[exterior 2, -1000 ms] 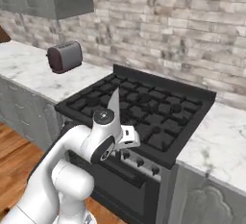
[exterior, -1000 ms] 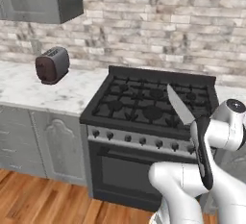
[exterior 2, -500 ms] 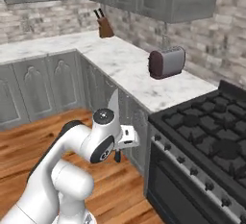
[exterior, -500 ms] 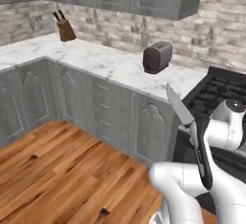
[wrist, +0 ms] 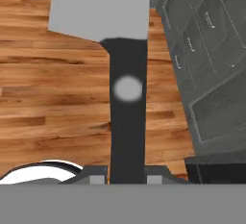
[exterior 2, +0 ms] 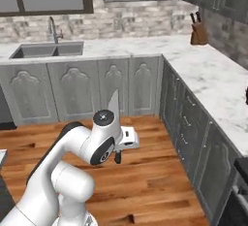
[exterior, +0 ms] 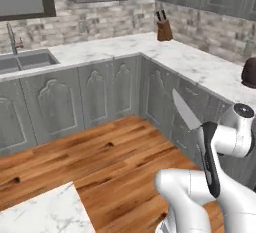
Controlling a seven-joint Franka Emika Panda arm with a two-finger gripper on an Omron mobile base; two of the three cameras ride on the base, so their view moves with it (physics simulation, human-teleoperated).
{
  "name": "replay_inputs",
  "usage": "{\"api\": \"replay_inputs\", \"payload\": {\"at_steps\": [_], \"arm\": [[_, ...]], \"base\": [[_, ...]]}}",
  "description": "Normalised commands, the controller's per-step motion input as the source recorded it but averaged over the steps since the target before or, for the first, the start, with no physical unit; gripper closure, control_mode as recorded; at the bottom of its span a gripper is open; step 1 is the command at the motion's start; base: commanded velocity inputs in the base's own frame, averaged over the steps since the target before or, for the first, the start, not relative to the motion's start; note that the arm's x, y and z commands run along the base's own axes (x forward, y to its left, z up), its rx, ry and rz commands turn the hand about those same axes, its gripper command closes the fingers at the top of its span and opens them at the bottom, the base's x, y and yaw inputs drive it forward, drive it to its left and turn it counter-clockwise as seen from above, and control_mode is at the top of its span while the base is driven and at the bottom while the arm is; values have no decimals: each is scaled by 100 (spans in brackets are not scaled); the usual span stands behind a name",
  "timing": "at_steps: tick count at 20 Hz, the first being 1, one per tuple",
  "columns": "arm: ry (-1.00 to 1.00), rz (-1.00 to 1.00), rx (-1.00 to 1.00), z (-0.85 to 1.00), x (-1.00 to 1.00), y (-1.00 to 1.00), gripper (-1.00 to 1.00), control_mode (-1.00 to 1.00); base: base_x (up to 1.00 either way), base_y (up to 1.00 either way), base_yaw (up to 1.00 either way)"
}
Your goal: Move the cutting board and knife to the sink. Then move spray from the cabinet to the counter.
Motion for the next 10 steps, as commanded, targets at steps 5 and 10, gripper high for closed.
{"api": "replay_inputs", "payload": {"at_steps": [5,10], "arm": [[0,0,0,0,0,0,100,100],[0,0,0,0,0,0,100,100]], "base": [[64,13,52],[75,3,52]]}}
